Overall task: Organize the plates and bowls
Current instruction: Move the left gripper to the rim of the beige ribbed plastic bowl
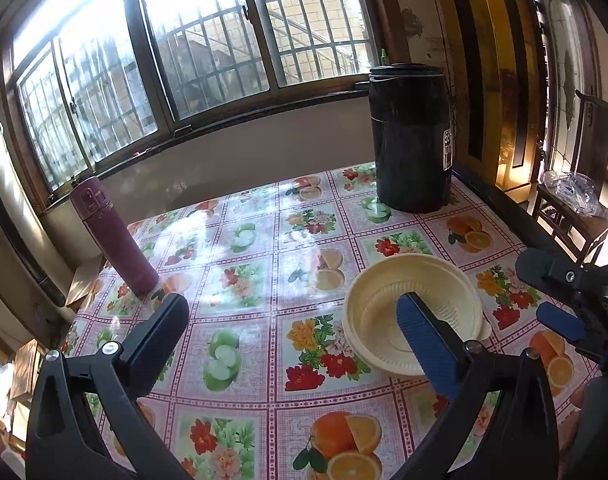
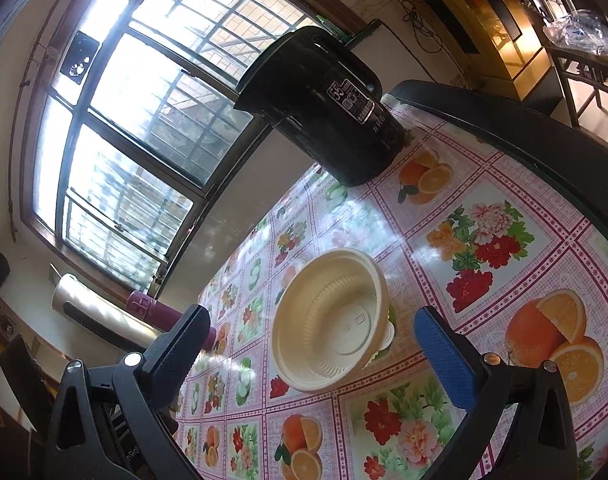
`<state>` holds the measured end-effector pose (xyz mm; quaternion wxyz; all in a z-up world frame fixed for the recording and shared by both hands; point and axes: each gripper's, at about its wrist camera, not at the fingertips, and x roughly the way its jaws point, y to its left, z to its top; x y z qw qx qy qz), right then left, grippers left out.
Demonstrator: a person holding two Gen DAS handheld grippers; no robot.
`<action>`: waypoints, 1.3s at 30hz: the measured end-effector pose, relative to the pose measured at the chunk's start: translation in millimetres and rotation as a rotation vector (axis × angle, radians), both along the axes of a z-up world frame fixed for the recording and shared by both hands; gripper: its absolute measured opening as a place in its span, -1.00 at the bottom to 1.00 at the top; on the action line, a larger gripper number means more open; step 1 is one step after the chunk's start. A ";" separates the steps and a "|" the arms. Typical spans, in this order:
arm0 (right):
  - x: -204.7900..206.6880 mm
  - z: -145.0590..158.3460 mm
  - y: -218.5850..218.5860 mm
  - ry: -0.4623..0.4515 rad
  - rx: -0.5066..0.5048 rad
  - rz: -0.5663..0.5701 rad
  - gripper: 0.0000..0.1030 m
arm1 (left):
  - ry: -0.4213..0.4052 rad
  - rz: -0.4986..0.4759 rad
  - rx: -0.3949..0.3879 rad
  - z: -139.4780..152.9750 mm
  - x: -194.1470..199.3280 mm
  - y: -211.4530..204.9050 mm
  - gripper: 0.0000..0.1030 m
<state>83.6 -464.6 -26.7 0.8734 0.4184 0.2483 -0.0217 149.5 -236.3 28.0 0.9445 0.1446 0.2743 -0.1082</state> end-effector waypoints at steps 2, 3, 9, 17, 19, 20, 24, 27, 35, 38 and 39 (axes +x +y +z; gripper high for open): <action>1.5 -1.8 0.9 0.009 -0.006 -0.002 1.00 | 0.014 -0.001 -0.005 -3.6 3.3 -0.3 1.00; 2.4 -3.2 1.2 0.015 -0.008 0.000 1.00 | 0.019 -0.003 -0.006 -5.8 5.0 -0.8 1.00; 8.5 -10.2 4.3 0.035 -0.007 0.009 1.00 | 0.067 -0.010 -0.008 -20.2 14.7 -2.0 1.00; 11.1 -15.9 6.1 0.040 -0.006 0.015 1.00 | 0.140 -0.023 -0.034 -36.1 31.0 -1.8 1.00; 11.2 -16.6 5.6 0.041 -0.008 0.014 1.00 | 0.173 -0.034 -0.046 -41.4 35.9 -3.6 1.00; 11.6 -17.0 5.2 0.041 -0.006 0.013 1.00 | 0.188 -0.039 -0.054 -43.8 37.7 -4.4 1.00; 10.4 -19.4 2.3 0.030 0.012 0.012 1.00 | 0.201 -0.040 -0.053 -51.1 42.8 -8.8 1.00; 9.4 -20.2 2.0 0.019 0.001 0.002 1.00 | 0.193 -0.035 -0.040 -53.6 45.4 -11.2 1.00; 15.2 -25.2 3.9 0.014 -0.037 0.002 1.00 | 0.208 -0.039 -0.044 -60.2 48.0 -15.1 1.00; 19.3 -28.6 3.6 0.012 -0.060 -0.002 0.99 | 0.208 -0.045 -0.048 -61.4 47.5 -16.6 1.00; 20.7 -29.4 3.5 0.011 -0.065 -0.003 0.99 | 0.210 -0.046 -0.051 -62.2 47.6 -16.9 1.00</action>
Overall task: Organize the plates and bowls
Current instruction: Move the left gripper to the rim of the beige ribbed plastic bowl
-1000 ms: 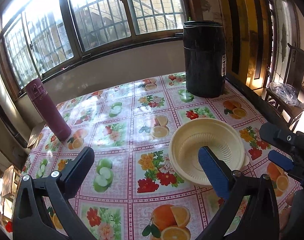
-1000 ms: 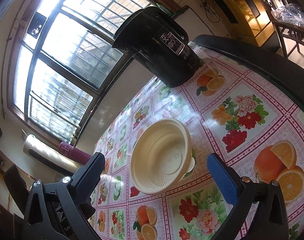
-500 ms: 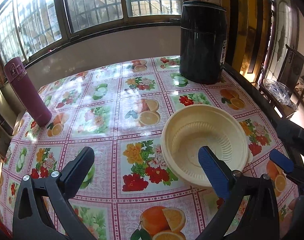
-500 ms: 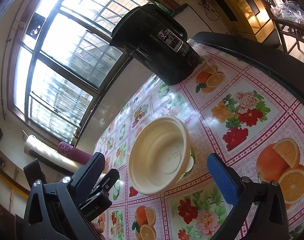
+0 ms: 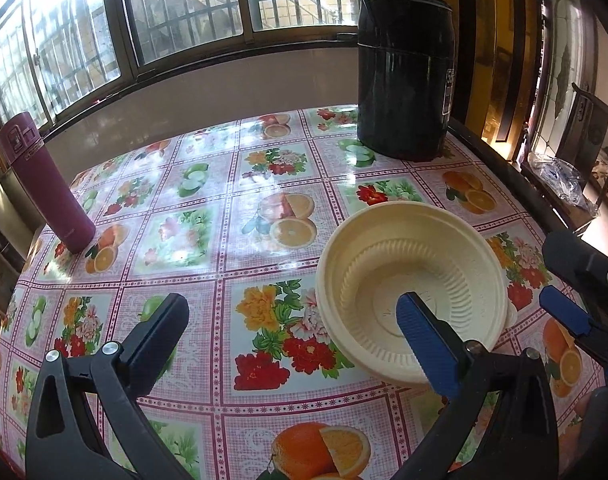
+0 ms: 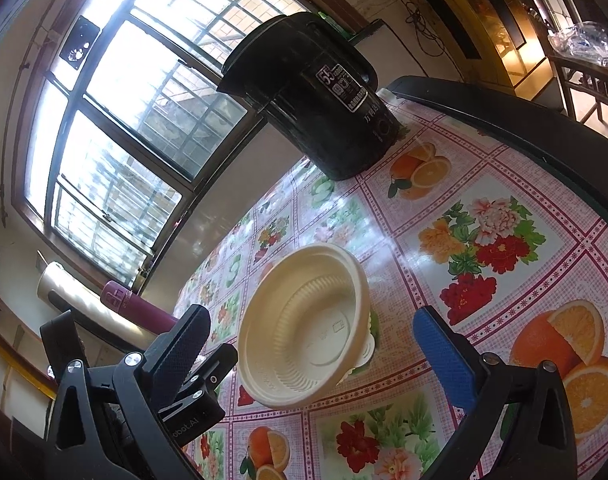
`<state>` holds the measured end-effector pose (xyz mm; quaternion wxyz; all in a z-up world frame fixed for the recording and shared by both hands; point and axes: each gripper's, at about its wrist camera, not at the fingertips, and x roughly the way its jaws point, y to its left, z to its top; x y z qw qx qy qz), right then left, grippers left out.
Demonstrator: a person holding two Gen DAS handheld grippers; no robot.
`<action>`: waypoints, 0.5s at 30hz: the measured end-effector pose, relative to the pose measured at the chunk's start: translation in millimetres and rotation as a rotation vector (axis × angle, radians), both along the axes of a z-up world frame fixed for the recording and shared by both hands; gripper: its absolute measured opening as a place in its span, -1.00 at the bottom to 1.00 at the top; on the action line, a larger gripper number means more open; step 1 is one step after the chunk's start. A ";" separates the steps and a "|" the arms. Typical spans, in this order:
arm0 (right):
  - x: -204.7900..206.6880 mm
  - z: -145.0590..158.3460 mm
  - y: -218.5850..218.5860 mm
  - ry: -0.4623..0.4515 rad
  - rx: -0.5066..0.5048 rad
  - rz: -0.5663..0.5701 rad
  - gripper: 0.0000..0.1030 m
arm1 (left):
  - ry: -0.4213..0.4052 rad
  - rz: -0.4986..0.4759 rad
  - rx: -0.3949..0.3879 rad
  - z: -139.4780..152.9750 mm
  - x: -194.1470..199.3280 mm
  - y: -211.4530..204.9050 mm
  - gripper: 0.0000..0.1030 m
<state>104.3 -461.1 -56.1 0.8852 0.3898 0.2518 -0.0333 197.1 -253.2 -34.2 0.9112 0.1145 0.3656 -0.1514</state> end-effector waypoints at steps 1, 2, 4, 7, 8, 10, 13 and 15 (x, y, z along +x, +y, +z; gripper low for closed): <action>1.8 -1.0 -0.5 -0.003 -0.003 0.000 0.99 | 0.003 0.001 -0.004 -1.0 0.4 0.4 1.00; 3.3 -2.0 -1.0 -0.007 -0.007 0.000 0.98 | 0.006 -0.001 -0.008 -2.1 0.8 0.5 1.00; 7.2 -4.6 -1.7 -0.003 -0.017 0.000 0.97 | 0.016 -0.004 -0.011 -4.5 1.9 0.6 1.00; 13.8 -10.2 -4.2 -0.001 -0.011 0.007 0.91 | 0.031 -0.007 -0.016 -9.6 4.8 -0.4 1.00; 15.8 -11.8 -4.4 0.004 -0.010 0.010 0.89 | 0.036 -0.008 -0.016 -11.3 6.0 -0.7 1.00; 19.0 -15.0 -4.6 0.008 -0.005 0.015 0.86 | 0.050 -0.011 -0.019 -15.0 9.0 -1.0 1.00; 22.9 -17.8 -3.8 0.014 -0.002 0.025 0.79 | 0.061 -0.011 -0.029 -20.2 11.0 -1.4 1.00; 24.6 -19.6 -3.1 0.023 0.000 0.027 0.76 | 0.072 -0.013 -0.039 -23.6 12.0 -1.4 1.00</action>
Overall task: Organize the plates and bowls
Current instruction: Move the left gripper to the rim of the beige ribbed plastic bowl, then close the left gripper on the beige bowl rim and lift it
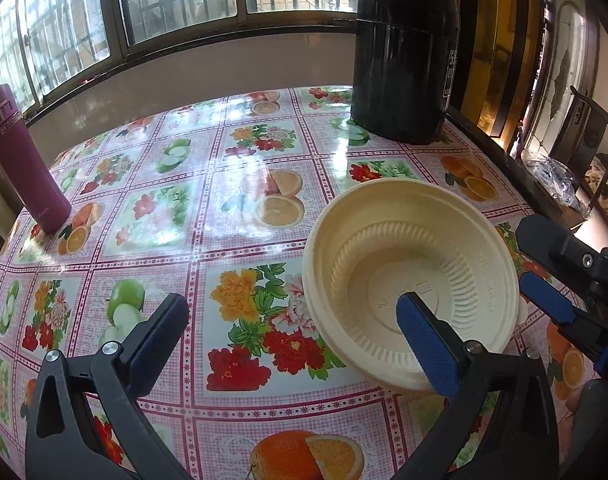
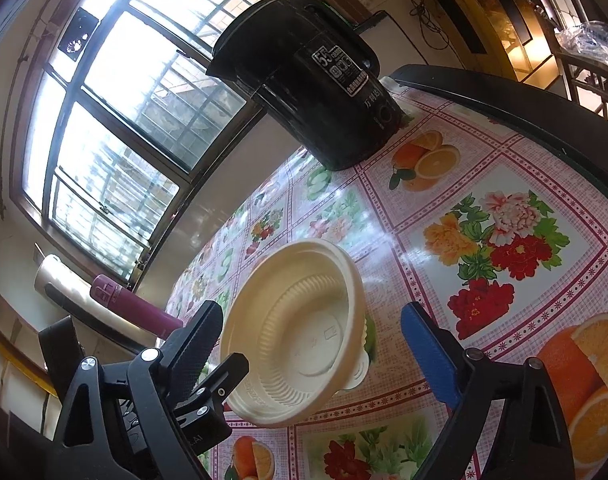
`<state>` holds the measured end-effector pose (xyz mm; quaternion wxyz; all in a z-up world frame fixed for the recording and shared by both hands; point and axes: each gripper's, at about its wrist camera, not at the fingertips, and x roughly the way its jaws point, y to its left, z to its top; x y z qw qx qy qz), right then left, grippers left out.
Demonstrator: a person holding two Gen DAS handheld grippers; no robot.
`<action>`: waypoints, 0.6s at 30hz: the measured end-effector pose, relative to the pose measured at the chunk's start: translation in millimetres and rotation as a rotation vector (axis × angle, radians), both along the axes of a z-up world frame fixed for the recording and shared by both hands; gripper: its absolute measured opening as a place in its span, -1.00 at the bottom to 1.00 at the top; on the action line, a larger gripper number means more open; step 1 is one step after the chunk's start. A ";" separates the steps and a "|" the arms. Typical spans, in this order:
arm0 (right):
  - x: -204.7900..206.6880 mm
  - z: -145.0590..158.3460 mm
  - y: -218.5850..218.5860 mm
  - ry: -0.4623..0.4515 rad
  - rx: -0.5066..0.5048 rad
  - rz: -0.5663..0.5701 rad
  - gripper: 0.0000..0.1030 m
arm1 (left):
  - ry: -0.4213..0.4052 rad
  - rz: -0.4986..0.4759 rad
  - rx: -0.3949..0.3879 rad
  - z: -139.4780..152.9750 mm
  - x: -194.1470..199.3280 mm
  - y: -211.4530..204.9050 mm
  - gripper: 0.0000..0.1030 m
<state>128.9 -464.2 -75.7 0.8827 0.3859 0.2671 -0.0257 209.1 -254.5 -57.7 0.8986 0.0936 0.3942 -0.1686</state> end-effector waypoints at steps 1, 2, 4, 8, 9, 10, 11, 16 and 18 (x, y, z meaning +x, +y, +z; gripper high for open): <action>0.8 -1.2 0.0 0.004 0.004 0.002 0.75 | 0.003 0.000 -0.002 -2.0 0.3 -0.4 1.00; 1.2 -2.7 0.1 0.007 0.008 0.003 0.73 | 0.006 -0.001 -0.004 -3.7 0.7 -0.4 1.00; 2.4 -4.8 -0.1 0.014 0.012 0.001 0.68 | 0.018 -0.005 -0.012 -7.4 1.6 -0.9 1.00; 5.4 -8.9 0.7 0.034 0.014 0.002 0.54 | 0.046 -0.012 -0.023 -14.4 4.9 -1.3 1.00; 6.1 -10.1 0.7 0.037 0.016 0.004 0.50 | 0.053 -0.013 -0.026 -15.9 5.6 -0.9 1.00; 6.7 -11.3 0.7 0.040 0.017 0.007 0.47 | 0.057 -0.012 -0.028 -17.2 6.0 -0.8 1.00; 7.4 -12.3 1.0 0.045 0.016 0.008 0.41 | 0.059 -0.014 -0.032 -17.8 5.9 -0.5 1.00; 10.9 -15.4 4.1 0.056 0.017 0.025 0.24 | 0.068 -0.024 -0.046 -16.7 6.4 0.5 1.00; 10.9 -16.5 4.6 0.060 0.018 0.024 0.22 | 0.071 -0.027 -0.048 -16.8 6.4 0.5 1.00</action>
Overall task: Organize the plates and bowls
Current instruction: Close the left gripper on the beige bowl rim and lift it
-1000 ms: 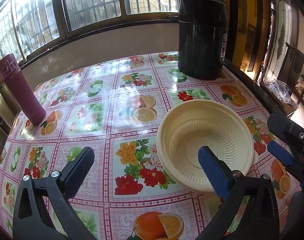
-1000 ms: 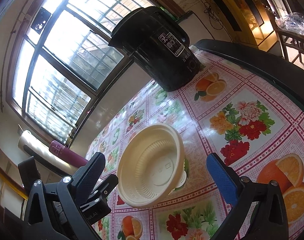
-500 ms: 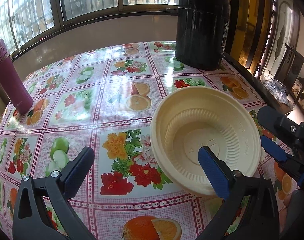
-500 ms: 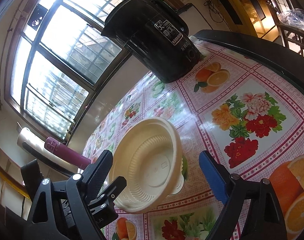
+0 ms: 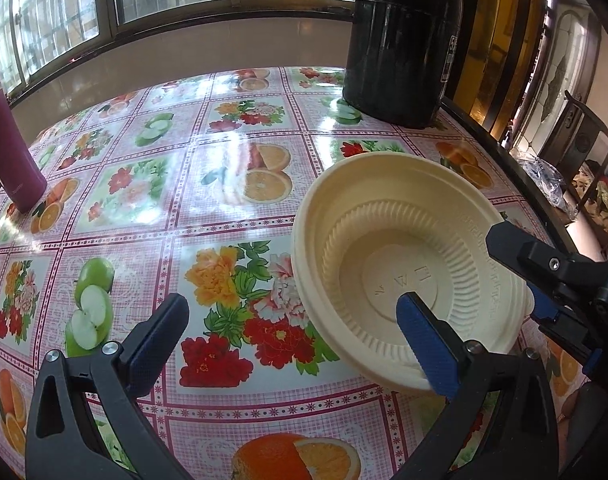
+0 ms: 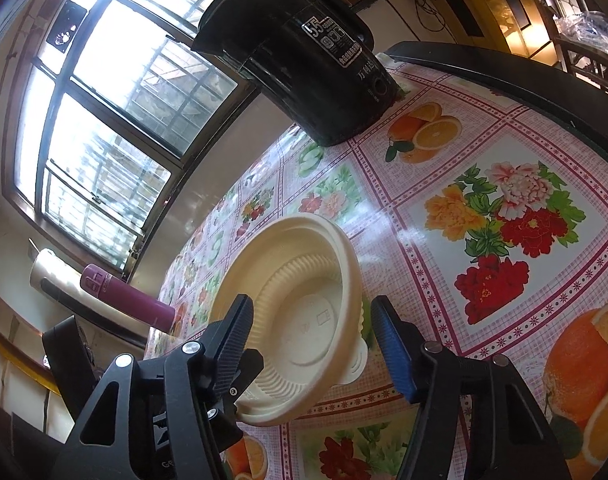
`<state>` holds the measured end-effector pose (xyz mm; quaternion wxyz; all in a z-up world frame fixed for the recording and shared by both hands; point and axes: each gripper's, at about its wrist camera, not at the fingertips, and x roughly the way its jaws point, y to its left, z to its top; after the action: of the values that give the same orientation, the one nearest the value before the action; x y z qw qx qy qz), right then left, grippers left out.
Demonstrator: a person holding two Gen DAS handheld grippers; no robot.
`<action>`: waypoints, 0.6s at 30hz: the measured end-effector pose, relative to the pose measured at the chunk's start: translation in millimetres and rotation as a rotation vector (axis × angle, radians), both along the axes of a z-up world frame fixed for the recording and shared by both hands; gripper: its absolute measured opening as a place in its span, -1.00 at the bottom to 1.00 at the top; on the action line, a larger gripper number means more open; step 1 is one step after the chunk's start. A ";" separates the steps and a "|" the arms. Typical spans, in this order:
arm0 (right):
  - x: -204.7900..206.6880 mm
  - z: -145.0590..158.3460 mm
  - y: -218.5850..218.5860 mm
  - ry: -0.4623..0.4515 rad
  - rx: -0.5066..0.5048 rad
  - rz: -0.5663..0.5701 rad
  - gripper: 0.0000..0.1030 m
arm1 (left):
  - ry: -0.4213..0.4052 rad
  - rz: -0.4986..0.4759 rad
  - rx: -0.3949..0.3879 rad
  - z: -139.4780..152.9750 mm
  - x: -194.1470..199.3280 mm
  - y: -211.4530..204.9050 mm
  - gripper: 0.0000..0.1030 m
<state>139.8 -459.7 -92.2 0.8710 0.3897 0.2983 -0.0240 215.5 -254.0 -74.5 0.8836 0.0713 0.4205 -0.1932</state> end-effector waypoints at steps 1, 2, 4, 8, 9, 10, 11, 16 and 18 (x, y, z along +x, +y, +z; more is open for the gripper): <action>-0.3 -0.2 0.2 -0.001 0.000 0.000 0.21 | 0.000 -0.001 0.000 -0.1 -0.2 -0.3 1.00; -0.5 -0.1 0.2 -0.002 -0.001 0.000 0.17 | 0.000 -0.003 0.000 -0.1 -0.5 -0.5 1.00; -1.1 0.3 0.5 -0.005 -0.002 -0.002 0.13 | -0.001 -0.007 0.001 0.0 -0.9 -1.0 1.00; -2.1 0.4 -0.1 -0.005 0.009 -0.001 -0.02 | -0.002 -0.012 -0.002 1.2 -2.1 -1.0 1.00; -1.9 0.0 -0.6 -0.006 0.017 0.003 -0.06 | -0.004 -0.013 -0.002 1.5 -2.7 -1.1 1.00; -1.4 0.1 -0.9 -0.005 0.022 0.005 -0.07 | -0.002 -0.015 -0.003 1.6 -2.9 -1.1 1.00; -1.3 0.3 -0.8 -0.003 0.024 0.005 -0.12 | 0.003 -0.017 -0.006 1.4 -2.7 -1.0 1.00; -3.5 1.9 -1.4 -0.013 0.037 0.002 -0.20 | 0.010 -0.015 -0.014 1.3 -1.6 0.4 1.00; -4.1 3.3 -0.9 -0.017 0.037 0.003 -0.20 | 0.004 -0.015 -0.012 1.8 -2.1 0.4 1.00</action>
<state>135.7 -460.6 -88.9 0.8661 0.4055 0.2918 -0.0137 213.4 -253.6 -72.7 0.8817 0.0688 0.4205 -0.2025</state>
